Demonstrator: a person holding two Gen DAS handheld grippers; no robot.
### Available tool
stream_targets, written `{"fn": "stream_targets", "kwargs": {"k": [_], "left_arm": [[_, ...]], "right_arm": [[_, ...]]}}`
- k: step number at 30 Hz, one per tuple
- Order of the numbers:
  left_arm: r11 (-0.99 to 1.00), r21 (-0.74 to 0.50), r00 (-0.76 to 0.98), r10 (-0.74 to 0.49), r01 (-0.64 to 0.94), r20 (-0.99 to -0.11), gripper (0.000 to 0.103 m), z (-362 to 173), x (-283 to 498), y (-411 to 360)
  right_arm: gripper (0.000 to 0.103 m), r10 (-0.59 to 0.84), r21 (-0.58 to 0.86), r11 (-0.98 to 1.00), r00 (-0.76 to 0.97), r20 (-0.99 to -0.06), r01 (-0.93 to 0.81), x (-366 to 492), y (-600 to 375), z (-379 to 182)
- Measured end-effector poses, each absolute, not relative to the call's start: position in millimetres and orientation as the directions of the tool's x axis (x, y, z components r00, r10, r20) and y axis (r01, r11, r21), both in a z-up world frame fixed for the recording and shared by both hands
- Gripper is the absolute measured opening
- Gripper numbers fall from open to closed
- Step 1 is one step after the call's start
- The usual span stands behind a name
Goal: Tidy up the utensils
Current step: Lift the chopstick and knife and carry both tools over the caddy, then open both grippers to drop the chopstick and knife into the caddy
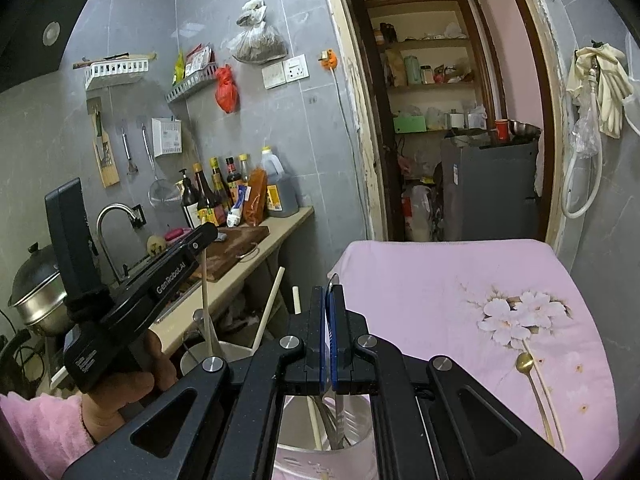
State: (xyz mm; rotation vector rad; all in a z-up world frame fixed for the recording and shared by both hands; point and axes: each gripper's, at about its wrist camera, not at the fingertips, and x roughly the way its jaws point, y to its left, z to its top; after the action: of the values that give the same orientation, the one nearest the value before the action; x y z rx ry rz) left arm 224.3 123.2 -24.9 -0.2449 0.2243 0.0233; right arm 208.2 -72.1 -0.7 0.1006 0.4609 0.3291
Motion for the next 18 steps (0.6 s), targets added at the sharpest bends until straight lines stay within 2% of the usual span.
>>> {"fn": "stream_targets", "kwargs": {"k": [10, 12, 14, 18], "left_arm": [[0.965, -0.261, 0.948, -0.059, -0.026, -0.313, 0.006, -26.6, 217.2, 131.2], [0.965, -0.26, 0.943, -0.06, -0.028, -0.326, 0.008, -26.1, 214.2, 132.5], [0.963, -0.267, 0.94, -0.059, -0.035, -0.336, 0.021, -25.5, 210.2, 134.4], [0.956, -0.29, 0.939, -0.066, -0.037, -0.339, 0.029, -24.1, 202.2, 136.2]], "right_arm": [[0.003, 0.346, 0.2, 0.938, 0.805, -0.483, -0.284, 216.0, -74.3, -13.2], [0.003, 0.347, 0.206, 0.937, 0.805, -0.481, -0.281, 214.5, -76.4, -14.0], [0.003, 0.34, 0.201, 0.94, 0.809, -0.479, -0.276, 213.6, -77.9, -13.1], [0.003, 0.341, 0.204, 0.939, 0.813, -0.472, -0.276, 211.4, -82.5, -9.4]]}}
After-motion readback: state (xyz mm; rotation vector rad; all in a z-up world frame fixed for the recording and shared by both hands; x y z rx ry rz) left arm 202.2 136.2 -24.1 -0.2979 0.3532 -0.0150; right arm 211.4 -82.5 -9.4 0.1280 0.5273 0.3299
